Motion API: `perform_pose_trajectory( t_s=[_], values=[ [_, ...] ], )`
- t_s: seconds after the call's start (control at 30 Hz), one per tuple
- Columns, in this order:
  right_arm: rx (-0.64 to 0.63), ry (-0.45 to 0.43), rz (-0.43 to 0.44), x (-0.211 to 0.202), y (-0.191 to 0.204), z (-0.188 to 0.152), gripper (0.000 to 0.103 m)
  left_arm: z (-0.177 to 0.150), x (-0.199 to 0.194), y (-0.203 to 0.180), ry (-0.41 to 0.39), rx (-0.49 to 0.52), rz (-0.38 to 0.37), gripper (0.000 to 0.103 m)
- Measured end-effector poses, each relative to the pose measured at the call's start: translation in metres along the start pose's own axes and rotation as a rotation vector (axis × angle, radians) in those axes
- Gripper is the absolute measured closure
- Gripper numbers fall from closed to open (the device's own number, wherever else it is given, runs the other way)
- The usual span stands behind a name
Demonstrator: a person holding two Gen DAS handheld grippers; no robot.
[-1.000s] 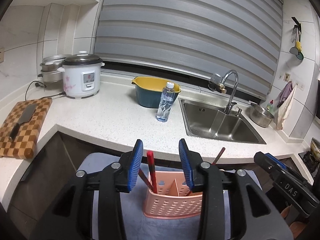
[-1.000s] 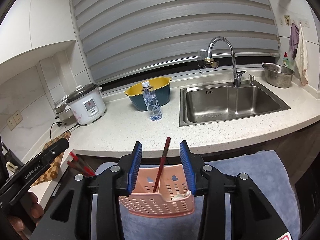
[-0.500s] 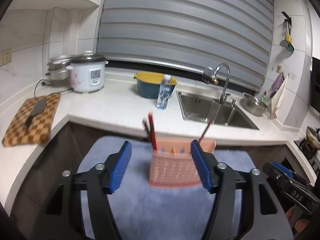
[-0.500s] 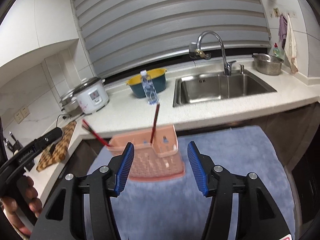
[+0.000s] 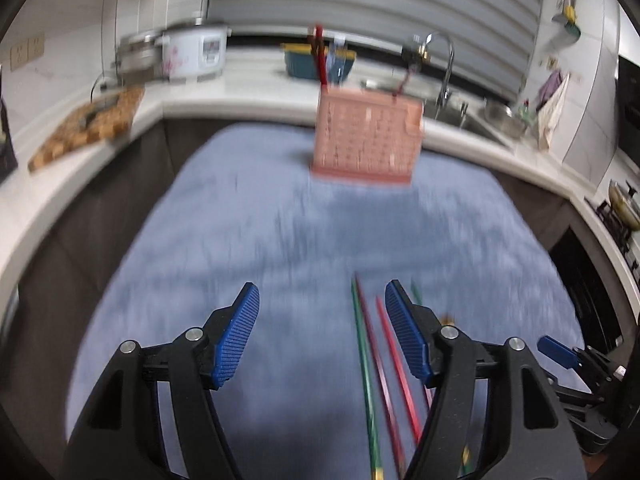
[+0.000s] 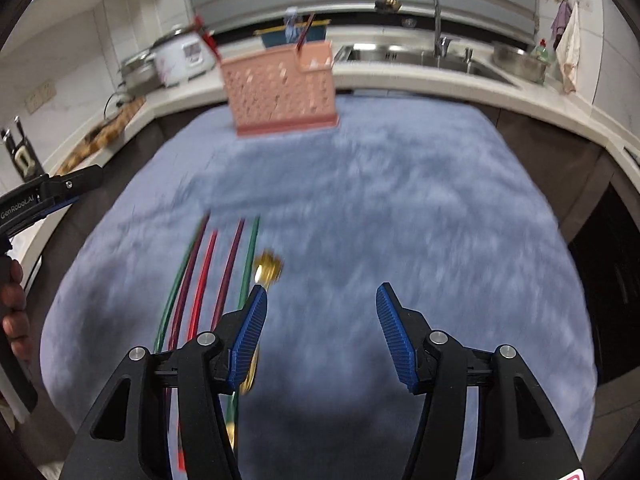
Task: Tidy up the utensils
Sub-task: 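Move both open tools back over the remaining utensils, then grasp the gold spoon with the right tool while the left tool grasps a green chopstick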
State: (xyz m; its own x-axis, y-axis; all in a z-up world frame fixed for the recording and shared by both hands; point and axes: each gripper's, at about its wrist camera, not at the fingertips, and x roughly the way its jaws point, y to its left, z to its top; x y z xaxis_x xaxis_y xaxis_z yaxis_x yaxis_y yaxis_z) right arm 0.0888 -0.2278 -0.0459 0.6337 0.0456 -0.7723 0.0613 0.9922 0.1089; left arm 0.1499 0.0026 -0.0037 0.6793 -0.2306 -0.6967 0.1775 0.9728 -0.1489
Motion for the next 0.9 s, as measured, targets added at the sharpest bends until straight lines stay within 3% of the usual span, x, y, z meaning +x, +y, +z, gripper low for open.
perform_pose_trajectory(
  t_s=[0.23,0.4,0.63,0.9],
  values=[
    [0.017,0.016,0.031,0.011,0.014,-0.023,0.051,-0.049,-0.008,-0.004,0.066,0.014,0.005,0.041],
    [0.053,0.036,0.040,0.027,0.017,-0.019,0.066,-0.071,-0.011,-0.003,0.099,0.015,0.010,0.041],
    [0.043,0.075,0.050,0.046,0.026,-0.025,0.082,-0.082,-0.013,-0.001,0.125,0.009,0.006,0.041],
    [0.031,0.084,0.054,0.044,0.030,-0.029,0.084,-0.088,-0.008,-0.011,0.151,0.037,-0.016,0.041]
  ],
)
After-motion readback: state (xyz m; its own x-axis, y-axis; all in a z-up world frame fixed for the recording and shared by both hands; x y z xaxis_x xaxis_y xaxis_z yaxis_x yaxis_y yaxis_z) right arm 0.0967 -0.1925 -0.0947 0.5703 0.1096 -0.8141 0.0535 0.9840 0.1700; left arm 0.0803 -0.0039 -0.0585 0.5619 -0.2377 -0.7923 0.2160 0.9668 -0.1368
